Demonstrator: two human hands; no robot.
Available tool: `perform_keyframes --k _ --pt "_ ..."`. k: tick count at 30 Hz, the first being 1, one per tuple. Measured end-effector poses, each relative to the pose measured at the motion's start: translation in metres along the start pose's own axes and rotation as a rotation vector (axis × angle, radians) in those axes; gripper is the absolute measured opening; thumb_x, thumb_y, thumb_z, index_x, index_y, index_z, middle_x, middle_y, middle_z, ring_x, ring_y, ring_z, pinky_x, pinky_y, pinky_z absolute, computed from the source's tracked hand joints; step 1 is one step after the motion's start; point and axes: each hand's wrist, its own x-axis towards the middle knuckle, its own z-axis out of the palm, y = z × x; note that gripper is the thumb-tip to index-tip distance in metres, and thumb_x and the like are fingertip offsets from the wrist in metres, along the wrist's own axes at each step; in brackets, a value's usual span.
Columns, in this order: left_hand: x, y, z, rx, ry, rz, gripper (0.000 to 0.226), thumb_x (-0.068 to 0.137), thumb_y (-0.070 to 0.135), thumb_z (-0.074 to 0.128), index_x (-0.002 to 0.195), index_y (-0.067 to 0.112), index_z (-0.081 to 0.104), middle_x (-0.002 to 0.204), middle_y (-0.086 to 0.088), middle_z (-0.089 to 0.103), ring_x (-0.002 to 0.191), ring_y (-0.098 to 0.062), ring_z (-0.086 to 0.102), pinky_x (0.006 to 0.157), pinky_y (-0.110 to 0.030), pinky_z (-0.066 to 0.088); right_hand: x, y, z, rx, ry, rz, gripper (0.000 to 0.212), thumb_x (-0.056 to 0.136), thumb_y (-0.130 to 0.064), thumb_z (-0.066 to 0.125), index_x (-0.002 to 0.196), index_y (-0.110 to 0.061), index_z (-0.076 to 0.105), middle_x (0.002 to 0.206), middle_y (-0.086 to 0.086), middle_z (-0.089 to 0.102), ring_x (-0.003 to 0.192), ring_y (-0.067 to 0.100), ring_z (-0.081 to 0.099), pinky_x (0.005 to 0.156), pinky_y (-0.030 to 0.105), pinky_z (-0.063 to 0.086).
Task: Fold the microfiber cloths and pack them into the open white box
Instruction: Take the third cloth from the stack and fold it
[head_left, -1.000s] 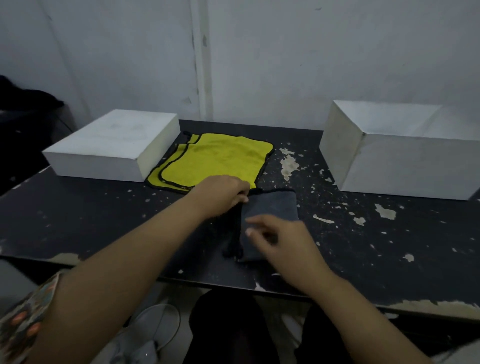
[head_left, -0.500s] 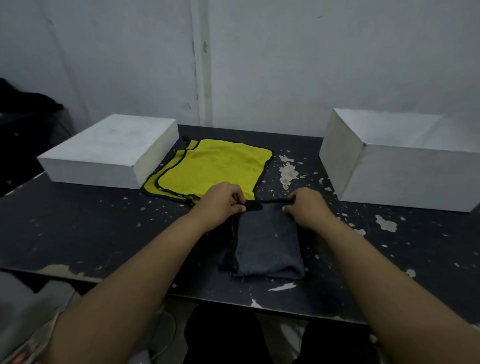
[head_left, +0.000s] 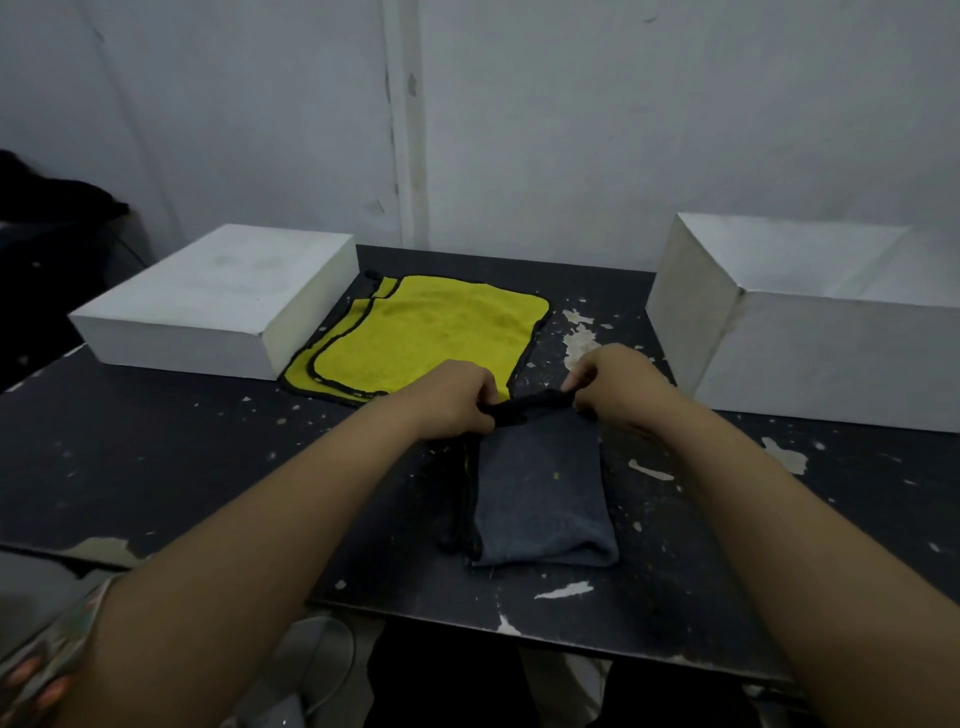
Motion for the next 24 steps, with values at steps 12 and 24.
perform_keyframes --k 12,24 --pt "-0.019 0.005 -0.02 0.042 0.456 0.293 0.022 0.075 0.007 0.069 0.09 0.016 0.055 0.087 0.003 0.057 0.081 -0.018 0.054 0.068 -0.034 0.045 -0.02 0.015 -0.008 0.01 0.307 -0.283 0.022 0.075 0.001 0.064 0.086 -0.018 0.061 0.094 -0.001 0.059 0.084 0.01 0.049 0.072 0.021 0.037" --pt "-0.061 0.002 0.027 0.214 0.456 0.462 0.027 0.068 -0.011 0.066 0.083 0.011 0.06 0.086 -0.004 0.057 0.081 -0.021 0.054 0.058 -0.037 0.047 -0.069 0.046 0.033 -0.058 0.242 -0.435 0.014 0.077 -0.007 0.069 0.085 -0.017 0.064 0.092 -0.006 0.06 0.089 0.01 0.052 0.082 0.024 0.046"
